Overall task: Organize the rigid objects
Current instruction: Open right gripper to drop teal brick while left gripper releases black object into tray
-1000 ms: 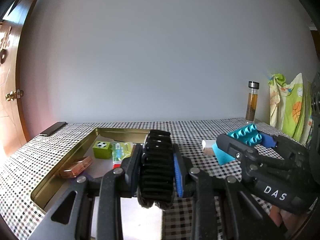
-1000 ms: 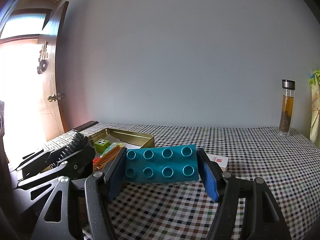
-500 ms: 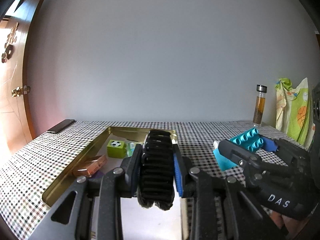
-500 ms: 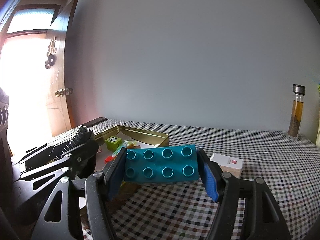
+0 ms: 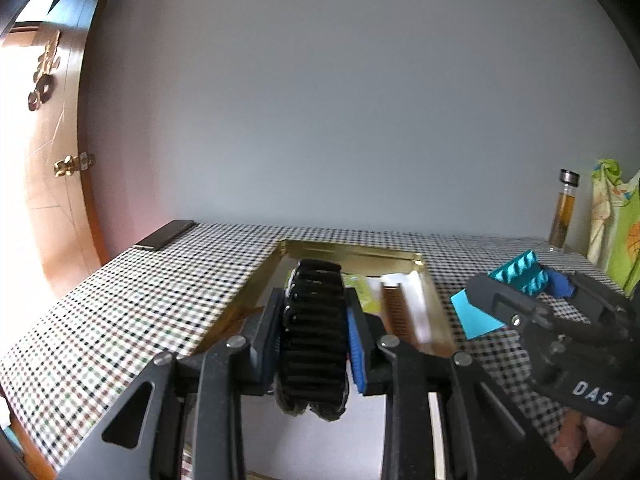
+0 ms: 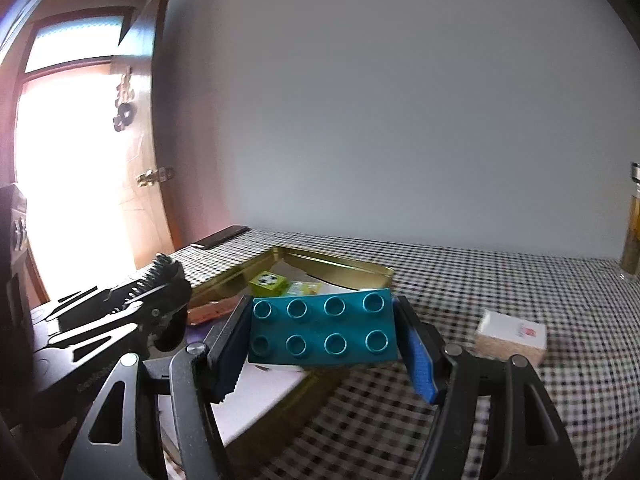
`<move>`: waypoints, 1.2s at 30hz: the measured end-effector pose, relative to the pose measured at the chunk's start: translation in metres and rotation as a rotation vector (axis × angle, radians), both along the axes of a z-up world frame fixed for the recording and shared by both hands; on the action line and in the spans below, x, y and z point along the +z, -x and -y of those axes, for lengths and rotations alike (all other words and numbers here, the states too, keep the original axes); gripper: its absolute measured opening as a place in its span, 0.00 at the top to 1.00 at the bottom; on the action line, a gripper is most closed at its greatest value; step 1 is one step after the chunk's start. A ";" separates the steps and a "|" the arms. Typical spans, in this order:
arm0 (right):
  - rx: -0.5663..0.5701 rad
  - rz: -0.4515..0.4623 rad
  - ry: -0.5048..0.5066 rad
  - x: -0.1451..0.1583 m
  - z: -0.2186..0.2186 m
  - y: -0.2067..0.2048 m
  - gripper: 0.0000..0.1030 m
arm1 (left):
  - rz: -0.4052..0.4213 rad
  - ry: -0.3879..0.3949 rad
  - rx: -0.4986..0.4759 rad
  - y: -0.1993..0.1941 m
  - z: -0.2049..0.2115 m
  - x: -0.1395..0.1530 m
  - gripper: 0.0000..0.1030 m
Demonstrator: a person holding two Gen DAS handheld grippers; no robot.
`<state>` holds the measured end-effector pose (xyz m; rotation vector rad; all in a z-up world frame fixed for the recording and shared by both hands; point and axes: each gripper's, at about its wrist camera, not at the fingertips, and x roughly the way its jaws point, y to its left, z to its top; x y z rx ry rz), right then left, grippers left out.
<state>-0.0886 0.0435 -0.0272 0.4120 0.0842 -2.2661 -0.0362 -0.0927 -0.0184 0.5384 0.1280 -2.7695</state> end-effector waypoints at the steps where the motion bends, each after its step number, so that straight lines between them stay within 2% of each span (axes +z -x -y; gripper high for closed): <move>1: 0.013 0.002 -0.006 0.003 0.006 0.000 0.33 | 0.011 -0.003 0.005 0.001 0.004 -0.001 0.73; 10: 0.071 0.011 -0.061 0.011 0.047 0.006 0.33 | 0.087 -0.025 0.018 0.009 0.019 -0.010 0.73; 14: 0.083 0.049 -0.079 0.008 0.062 0.014 0.33 | 0.117 -0.037 0.027 0.014 0.024 -0.014 0.73; 25: 0.098 0.066 -0.110 0.001 0.084 0.023 0.32 | 0.155 -0.042 0.030 0.020 0.028 -0.020 0.73; 28: 0.118 0.067 -0.105 0.002 0.085 0.022 0.26 | 0.159 -0.032 0.035 0.021 0.027 -0.020 0.71; 29: 0.109 0.057 -0.105 0.002 0.085 0.021 0.22 | 0.154 -0.028 0.037 0.019 0.026 -0.019 0.69; 30: 0.105 0.048 -0.102 0.003 0.084 0.020 0.19 | 0.153 -0.021 0.041 0.019 0.026 -0.018 0.52; 31: 0.102 0.045 -0.100 0.003 0.083 0.020 0.18 | 0.147 -0.009 0.050 0.017 0.024 -0.016 0.26; 33: 0.088 0.043 -0.097 0.004 0.081 0.021 0.15 | 0.128 0.015 0.072 0.012 0.021 -0.012 0.02; 36: 0.079 0.037 -0.089 0.007 0.078 0.019 0.14 | 0.099 0.029 0.071 0.005 0.019 -0.004 0.01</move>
